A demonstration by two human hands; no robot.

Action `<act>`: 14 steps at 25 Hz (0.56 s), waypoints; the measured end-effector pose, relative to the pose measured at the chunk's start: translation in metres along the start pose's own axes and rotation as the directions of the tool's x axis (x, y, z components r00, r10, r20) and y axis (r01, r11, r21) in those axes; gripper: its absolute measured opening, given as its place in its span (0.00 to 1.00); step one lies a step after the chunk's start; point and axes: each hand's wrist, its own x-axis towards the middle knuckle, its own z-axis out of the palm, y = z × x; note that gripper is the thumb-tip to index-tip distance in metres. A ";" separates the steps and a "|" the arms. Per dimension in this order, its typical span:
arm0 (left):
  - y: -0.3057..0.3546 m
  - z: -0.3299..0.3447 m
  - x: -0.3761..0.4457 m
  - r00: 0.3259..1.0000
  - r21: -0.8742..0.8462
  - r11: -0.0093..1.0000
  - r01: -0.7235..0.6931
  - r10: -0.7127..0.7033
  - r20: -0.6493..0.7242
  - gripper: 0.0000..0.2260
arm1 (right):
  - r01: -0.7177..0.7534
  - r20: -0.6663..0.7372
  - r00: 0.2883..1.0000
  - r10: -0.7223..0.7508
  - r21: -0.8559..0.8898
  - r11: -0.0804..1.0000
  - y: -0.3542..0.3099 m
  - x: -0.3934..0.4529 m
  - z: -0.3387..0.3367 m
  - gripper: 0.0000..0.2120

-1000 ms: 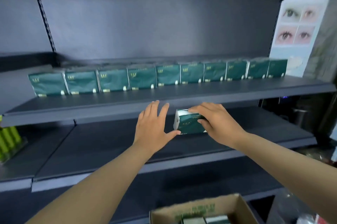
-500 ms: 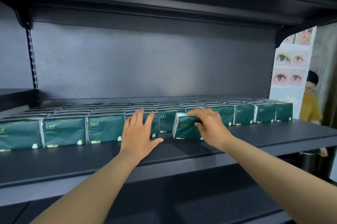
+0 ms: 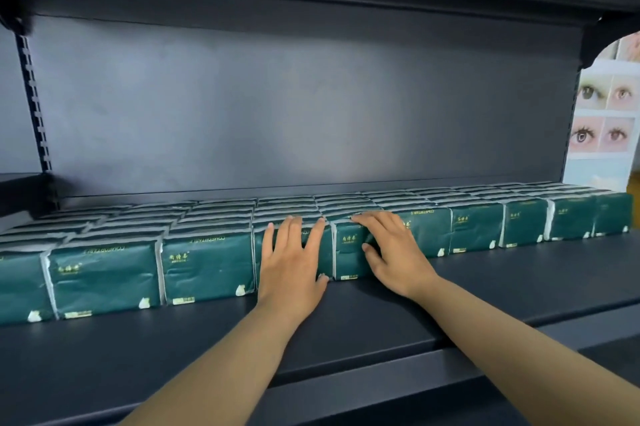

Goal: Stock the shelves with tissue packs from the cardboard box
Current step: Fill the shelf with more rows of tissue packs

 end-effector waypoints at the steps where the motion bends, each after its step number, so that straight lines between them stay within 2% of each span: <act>1: 0.000 0.000 0.000 1.000 0.000 1.000 -0.002 0.002 0.000 0.38 | -0.004 0.006 1.000 0.004 -0.015 1.000 -0.001 -0.001 -0.001 0.22; 5: -0.001 -0.004 -0.003 0.998 -0.034 0.999 -0.031 0.029 -0.049 0.39 | -0.072 -0.018 0.997 0.072 -0.051 0.996 -0.010 -0.011 -0.015 0.25; 8: 0.001 -0.014 -0.009 0.992 -0.013 0.996 -0.083 0.081 -0.101 0.37 | -0.147 -0.068 0.987 0.146 0.002 0.989 -0.013 -0.037 -0.045 0.24; 11: 0.008 -0.031 -0.025 0.987 -0.050 0.993 -0.104 0.097 -0.130 0.33 | -0.097 -0.083 0.992 0.098 0.008 0.995 -0.005 -0.086 -0.082 0.21; 14: 0.031 -0.052 -0.054 0.989 -0.093 0.995 -0.025 0.011 -0.145 0.31 | -0.022 -0.053 0.998 0.022 -0.004 1.000 0.011 -0.143 -0.108 0.19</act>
